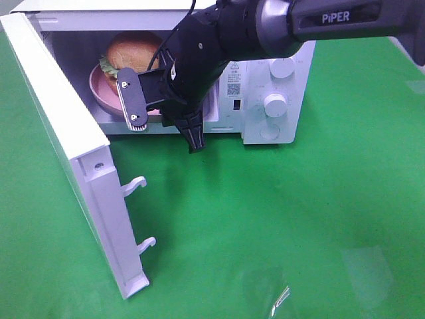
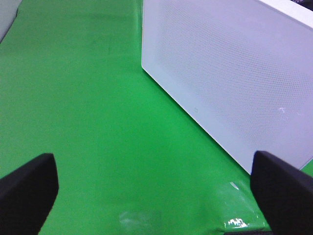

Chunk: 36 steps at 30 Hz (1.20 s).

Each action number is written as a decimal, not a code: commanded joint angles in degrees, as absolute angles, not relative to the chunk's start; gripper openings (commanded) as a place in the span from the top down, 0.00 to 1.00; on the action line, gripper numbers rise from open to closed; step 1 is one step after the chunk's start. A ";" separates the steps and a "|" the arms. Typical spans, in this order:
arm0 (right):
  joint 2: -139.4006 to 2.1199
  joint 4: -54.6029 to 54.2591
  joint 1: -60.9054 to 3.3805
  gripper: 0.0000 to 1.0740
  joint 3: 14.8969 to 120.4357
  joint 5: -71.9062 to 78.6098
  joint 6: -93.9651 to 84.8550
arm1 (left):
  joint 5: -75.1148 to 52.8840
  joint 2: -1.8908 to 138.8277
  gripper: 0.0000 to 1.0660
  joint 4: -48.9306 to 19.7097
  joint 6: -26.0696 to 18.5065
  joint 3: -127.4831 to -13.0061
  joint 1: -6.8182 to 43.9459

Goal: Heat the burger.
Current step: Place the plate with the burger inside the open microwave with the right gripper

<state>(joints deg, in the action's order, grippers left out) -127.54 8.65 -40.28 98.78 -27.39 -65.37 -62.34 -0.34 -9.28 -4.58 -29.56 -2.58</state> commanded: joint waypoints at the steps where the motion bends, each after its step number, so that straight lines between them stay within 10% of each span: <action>1: -127.43 9.74 -40.22 0.98 101.01 -24.64 -63.48 | -61.36 -1.20 0.06 -9.57 -4.76 -29.56 -2.46; 36: -133.38 13.98 -40.05 0.81 109.43 -27.22 -58.27 | -61.36 -1.20 0.06 -9.57 -4.76 -29.56 -2.46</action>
